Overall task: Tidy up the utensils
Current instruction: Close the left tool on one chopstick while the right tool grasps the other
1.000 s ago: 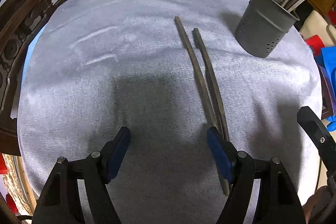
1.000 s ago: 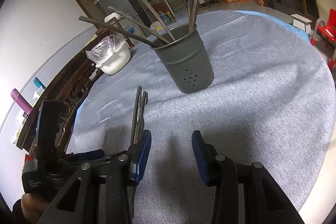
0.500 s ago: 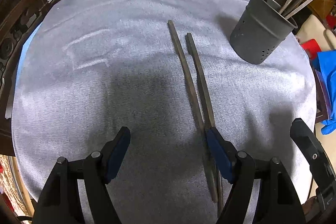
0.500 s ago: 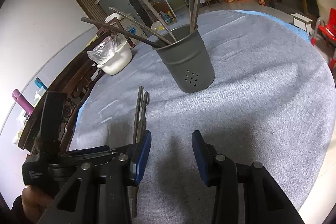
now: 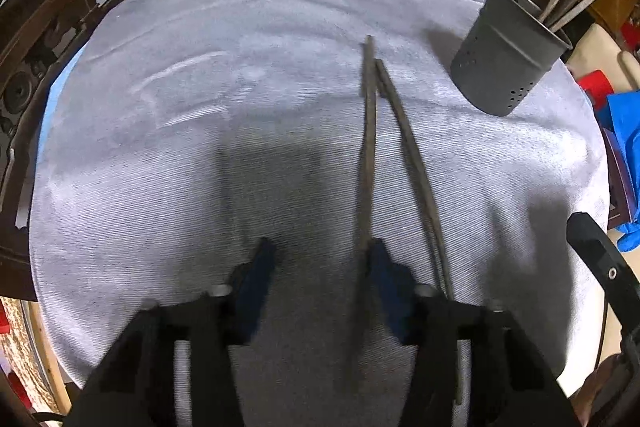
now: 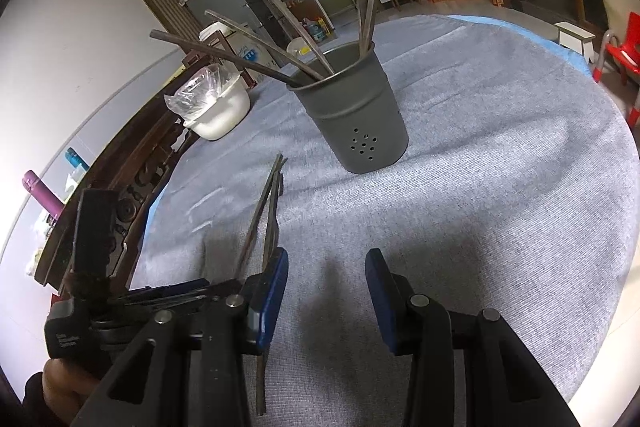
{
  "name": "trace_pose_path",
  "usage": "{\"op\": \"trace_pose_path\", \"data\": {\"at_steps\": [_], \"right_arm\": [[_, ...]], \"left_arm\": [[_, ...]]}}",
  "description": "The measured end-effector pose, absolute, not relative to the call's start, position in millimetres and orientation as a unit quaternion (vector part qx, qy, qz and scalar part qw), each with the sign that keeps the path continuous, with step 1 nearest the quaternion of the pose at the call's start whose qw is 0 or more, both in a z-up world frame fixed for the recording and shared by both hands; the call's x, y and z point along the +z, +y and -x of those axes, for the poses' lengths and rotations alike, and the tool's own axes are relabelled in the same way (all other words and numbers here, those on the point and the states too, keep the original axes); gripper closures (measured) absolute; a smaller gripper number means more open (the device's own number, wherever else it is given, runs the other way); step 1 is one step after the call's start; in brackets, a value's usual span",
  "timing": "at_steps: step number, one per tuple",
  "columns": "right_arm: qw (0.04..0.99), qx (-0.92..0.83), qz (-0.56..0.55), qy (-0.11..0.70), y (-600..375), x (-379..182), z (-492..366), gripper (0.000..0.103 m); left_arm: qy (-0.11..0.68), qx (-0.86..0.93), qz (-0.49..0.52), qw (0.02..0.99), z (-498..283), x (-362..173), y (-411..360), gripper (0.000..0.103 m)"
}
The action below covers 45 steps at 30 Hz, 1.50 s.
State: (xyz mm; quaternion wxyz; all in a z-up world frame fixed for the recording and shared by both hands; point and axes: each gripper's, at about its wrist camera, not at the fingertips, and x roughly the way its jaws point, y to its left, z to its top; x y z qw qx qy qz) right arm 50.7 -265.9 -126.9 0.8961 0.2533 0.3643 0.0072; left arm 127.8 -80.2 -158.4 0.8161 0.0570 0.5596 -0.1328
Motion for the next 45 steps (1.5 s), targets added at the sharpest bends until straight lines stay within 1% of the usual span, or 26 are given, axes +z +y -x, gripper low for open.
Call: {"op": "trace_pose_path", "data": {"at_steps": [2, 3, 5, 7, 11, 22, 28, 35, 36, 38, 40, 42, 44, 45], "right_arm": [[0.894, 0.01, -0.254, 0.368, -264, -128, -52, 0.059], [0.893, 0.012, -0.253, 0.371, -262, -129, -53, 0.059], [0.892, 0.02, -0.251, 0.376, -257, -129, -55, 0.059], [0.892, 0.028, -0.241, 0.381, -250, -129, -57, 0.059], [0.889, 0.04, -0.221, 0.399, -237, -130, -65, 0.059], [0.857, 0.05, -0.171, 0.484, -194, -145, -107, 0.059], [0.856, 0.046, -0.179, 0.482, -198, -144, -124, 0.059], [0.848, 0.039, -0.174, 0.499, -195, -150, -158, 0.06], [0.845, 0.036, -0.172, 0.505, -194, -153, -163, 0.064], [0.844, 0.028, -0.167, 0.509, -192, -155, -169, 0.064], [0.844, 0.017, -0.152, 0.514, -189, -155, -174, 0.069], [0.842, 0.011, -0.14, 0.521, -187, -156, -178, 0.09], [0.841, 0.005, -0.131, 0.526, -188, -157, -178, 0.095], [0.838, 0.007, -0.134, 0.528, -191, -157, -176, 0.095]], "left_arm": [[0.562, -0.134, -0.048, 0.815, -127, -158, -72, 0.084], [0.564, -0.138, -0.041, 0.813, -127, -157, -67, 0.09], [0.569, -0.149, -0.025, 0.809, -124, -158, -59, 0.095], [0.567, -0.153, -0.023, 0.809, -118, -156, -55, 0.097], [0.572, -0.158, 0.009, 0.805, -108, -154, -41, 0.098], [0.601, -0.18, 0.053, 0.777, -95, -154, -31, 0.097], [0.587, -0.189, 0.064, 0.784, -102, -132, -18, 0.096], [0.59, -0.163, 0.078, 0.787, -124, -131, -5, 0.096], [0.591, -0.16, 0.081, 0.786, -123, -132, 0, 0.096], [0.596, -0.152, 0.086, 0.784, -124, -135, 8, 0.096], [0.599, -0.147, 0.086, 0.782, -128, -135, 9, 0.096], [0.599, -0.147, 0.087, 0.782, -129, -133, 11, 0.096], [0.599, -0.15, 0.081, 0.782, -127, -127, 12, 0.096], [0.601, -0.153, 0.074, 0.781, -128, -126, 9, 0.096]]}}
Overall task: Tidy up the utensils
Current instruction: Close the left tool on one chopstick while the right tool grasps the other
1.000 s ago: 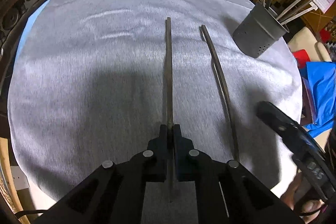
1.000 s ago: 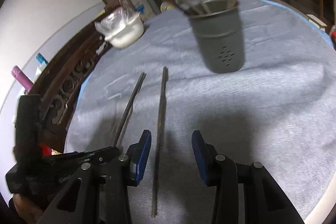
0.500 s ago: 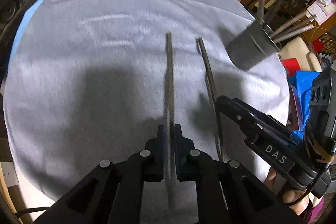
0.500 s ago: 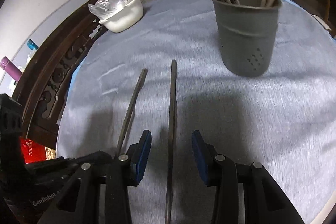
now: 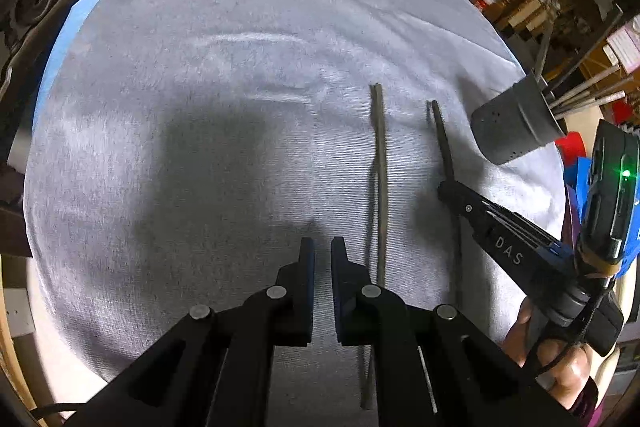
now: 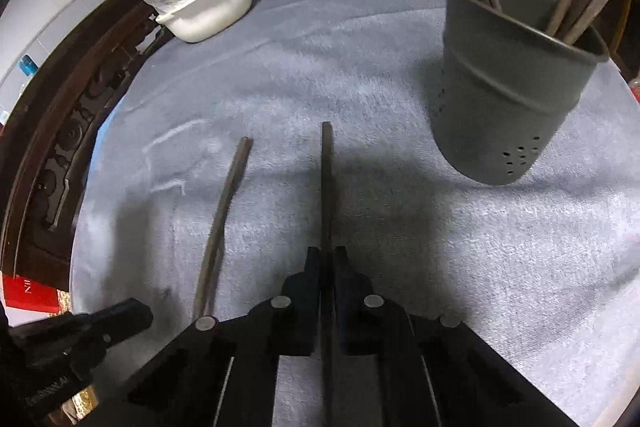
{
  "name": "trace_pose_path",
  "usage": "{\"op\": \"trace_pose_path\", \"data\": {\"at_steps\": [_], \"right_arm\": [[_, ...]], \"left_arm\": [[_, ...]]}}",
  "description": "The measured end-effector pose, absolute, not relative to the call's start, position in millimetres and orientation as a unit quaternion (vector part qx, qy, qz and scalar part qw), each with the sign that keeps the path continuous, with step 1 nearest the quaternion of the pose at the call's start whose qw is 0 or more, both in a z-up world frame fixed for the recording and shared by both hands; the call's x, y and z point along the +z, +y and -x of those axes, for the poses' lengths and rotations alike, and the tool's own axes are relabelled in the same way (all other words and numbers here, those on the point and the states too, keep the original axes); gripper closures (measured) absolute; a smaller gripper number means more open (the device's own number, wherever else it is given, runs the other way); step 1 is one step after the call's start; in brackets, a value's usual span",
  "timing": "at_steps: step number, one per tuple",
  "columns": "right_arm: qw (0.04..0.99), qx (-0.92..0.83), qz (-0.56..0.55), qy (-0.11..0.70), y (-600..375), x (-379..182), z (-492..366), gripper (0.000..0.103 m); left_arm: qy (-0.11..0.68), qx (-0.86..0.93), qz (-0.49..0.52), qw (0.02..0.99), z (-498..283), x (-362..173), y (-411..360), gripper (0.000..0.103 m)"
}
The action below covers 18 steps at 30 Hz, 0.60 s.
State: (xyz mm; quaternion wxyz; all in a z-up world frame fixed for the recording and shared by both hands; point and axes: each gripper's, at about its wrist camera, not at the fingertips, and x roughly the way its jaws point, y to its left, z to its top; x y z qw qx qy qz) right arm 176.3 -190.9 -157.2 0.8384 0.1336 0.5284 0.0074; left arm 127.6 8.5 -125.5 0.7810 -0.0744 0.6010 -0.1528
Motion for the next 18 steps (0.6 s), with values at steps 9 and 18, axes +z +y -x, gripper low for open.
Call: {"op": "trace_pose_path", "data": {"at_steps": [9, 18], "right_arm": [[0.82, -0.008, -0.16, 0.549, -228, -158, -153, 0.096], [0.808, -0.006, -0.175, 0.563, -237, -156, -150, 0.096]], "left_arm": [[0.626, -0.174, 0.033, 0.76, -154, -136, -46, 0.096], [0.644, -0.163, 0.014, 0.748, -174, -152, -75, 0.065]]}}
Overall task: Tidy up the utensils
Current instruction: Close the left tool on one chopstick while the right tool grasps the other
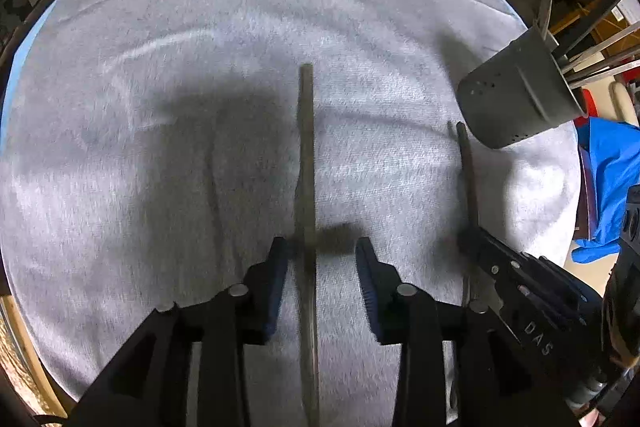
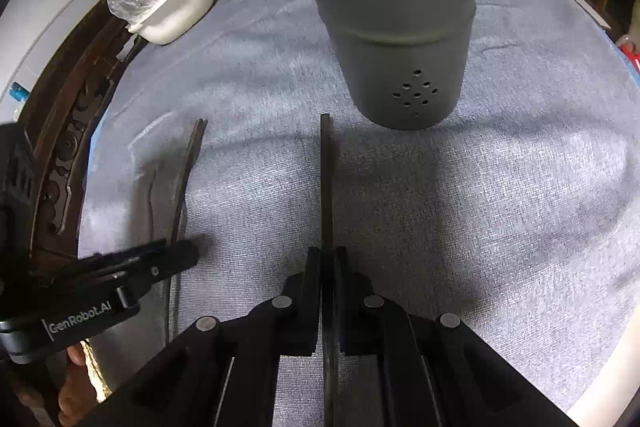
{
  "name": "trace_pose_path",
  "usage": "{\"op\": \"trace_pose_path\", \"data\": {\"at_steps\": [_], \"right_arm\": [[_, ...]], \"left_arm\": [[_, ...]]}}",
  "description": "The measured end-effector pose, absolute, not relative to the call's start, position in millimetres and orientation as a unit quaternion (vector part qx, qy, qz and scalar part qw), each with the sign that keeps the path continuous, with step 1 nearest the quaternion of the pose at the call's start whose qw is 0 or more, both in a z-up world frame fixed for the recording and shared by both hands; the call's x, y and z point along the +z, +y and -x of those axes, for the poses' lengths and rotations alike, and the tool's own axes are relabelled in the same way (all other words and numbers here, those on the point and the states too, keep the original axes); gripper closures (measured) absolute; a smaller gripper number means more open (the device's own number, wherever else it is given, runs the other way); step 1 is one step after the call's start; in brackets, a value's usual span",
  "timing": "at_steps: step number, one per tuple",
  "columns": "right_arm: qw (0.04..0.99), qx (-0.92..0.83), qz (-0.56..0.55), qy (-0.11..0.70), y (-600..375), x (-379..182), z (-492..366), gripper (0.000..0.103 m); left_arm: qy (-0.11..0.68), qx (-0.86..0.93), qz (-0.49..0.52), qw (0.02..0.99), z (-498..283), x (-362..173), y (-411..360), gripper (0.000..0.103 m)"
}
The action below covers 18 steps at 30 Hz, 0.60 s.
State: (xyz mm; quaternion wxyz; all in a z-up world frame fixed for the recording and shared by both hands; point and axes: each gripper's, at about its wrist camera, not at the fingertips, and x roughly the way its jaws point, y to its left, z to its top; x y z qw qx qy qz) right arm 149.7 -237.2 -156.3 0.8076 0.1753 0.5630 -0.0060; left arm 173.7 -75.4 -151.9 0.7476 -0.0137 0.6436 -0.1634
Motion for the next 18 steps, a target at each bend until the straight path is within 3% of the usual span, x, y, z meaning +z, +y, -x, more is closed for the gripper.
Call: {"op": "trace_pose_path", "data": {"at_steps": [6, 8, 10, 18], "right_arm": [[0.803, -0.006, -0.178, 0.569, -236, -156, -155, 0.096], [0.802, -0.005, -0.177, 0.57, -236, -156, -155, 0.095], [0.801, -0.007, -0.169, 0.574, -234, -156, -156, 0.095], [0.789, -0.025, -0.126, 0.601, -221, -156, -171, 0.094]], "left_arm": [[0.632, -0.168, 0.005, 0.756, -181, -155, -82, 0.066], [0.624, -0.16, -0.012, 0.765, -180, -157, -82, 0.087], [0.619, -0.159, -0.015, 0.769, -180, -158, -77, 0.096], [0.626, -0.173, 0.01, 0.76, -179, -162, -50, 0.096]]}}
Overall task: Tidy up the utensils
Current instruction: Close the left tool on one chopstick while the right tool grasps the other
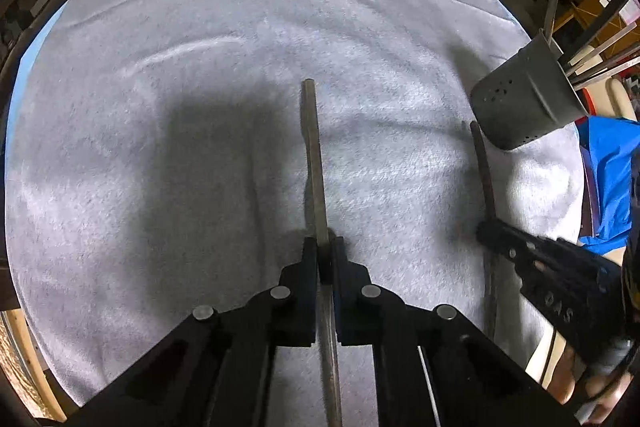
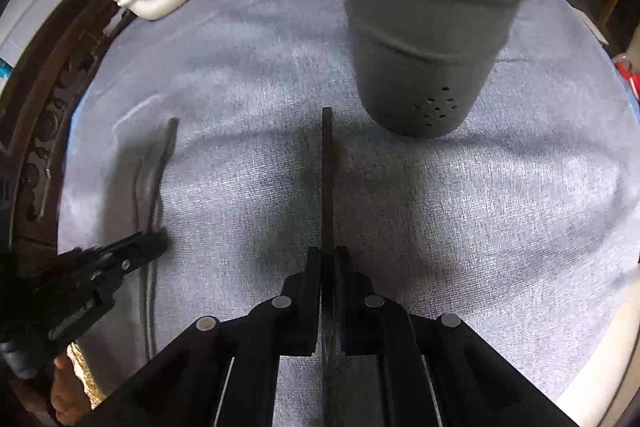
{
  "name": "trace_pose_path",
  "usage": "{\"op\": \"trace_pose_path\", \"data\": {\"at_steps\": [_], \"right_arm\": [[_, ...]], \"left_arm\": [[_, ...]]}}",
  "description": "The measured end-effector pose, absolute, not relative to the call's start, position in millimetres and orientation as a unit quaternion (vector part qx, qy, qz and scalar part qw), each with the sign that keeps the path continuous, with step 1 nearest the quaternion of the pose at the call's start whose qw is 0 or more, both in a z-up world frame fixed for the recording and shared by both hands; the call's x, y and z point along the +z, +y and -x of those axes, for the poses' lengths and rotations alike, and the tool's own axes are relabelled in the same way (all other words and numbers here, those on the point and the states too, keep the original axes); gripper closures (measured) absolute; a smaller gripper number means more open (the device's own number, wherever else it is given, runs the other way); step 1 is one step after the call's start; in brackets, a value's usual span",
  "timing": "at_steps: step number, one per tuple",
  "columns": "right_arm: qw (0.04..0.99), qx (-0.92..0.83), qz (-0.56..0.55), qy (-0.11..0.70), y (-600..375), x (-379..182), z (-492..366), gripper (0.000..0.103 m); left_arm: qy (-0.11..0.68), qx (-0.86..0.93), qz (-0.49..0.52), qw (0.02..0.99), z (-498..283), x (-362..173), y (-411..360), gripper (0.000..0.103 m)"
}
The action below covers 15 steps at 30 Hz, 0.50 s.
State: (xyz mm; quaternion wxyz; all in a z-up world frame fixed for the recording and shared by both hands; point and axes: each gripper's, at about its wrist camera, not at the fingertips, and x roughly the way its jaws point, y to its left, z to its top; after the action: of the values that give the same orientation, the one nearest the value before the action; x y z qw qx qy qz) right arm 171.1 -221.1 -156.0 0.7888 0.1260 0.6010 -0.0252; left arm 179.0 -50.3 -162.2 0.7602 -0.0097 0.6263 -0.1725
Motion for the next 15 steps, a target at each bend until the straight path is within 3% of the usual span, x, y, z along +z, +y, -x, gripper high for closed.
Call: {"op": "trace_pose_path", "data": {"at_steps": [9, 15], "right_arm": [[0.783, -0.04, -0.098, 0.612, -207, -155, -198, 0.093], [0.793, -0.016, -0.087, 0.603, -208, -156, -203, 0.094]], "left_arm": [[0.658, -0.188, 0.029, 0.729, -183, -173, -35, 0.094], [0.662, -0.184, 0.026, 0.726, -195, -177, -47, 0.084]]}}
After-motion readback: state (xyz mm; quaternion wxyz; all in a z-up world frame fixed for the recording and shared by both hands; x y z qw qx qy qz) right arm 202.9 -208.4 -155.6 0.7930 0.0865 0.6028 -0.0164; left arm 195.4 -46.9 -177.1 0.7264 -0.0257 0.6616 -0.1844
